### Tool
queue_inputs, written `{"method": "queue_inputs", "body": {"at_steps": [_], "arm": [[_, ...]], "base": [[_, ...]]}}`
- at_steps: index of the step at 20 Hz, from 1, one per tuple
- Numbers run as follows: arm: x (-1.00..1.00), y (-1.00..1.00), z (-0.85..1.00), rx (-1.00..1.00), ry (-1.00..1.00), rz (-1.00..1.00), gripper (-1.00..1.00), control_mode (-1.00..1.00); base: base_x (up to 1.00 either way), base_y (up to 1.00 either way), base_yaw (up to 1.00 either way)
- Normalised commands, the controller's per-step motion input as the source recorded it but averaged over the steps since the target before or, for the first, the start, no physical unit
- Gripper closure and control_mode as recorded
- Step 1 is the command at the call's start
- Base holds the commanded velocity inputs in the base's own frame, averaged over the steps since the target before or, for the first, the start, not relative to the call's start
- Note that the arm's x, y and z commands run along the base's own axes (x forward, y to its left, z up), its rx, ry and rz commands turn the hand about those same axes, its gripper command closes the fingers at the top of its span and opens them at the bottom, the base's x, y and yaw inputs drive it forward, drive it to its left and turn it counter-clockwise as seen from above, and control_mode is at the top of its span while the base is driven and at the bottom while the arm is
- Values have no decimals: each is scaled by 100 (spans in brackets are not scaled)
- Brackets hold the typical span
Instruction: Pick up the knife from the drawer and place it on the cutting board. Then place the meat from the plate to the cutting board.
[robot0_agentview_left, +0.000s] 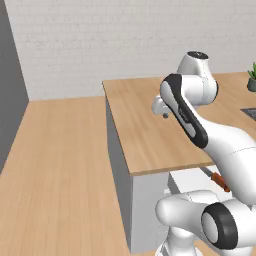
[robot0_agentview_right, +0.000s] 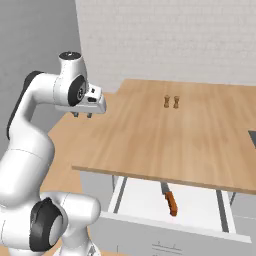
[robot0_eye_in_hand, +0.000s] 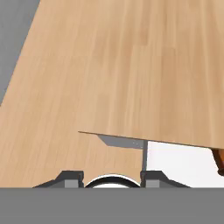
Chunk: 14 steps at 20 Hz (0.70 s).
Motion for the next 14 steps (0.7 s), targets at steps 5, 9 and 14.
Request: {"method": "queue_inputs", "body": {"at_steps": [5, 9, 14], "arm": [[0, 2, 0, 0, 0, 0, -100, 100], [0, 0, 0, 0, 0, 0, -100, 100], [0, 0, 0, 0, 0, 0, -100, 100]], "base": [[-41, 12, -23], [-94, -2, -52], [-21, 26, -55]]}}
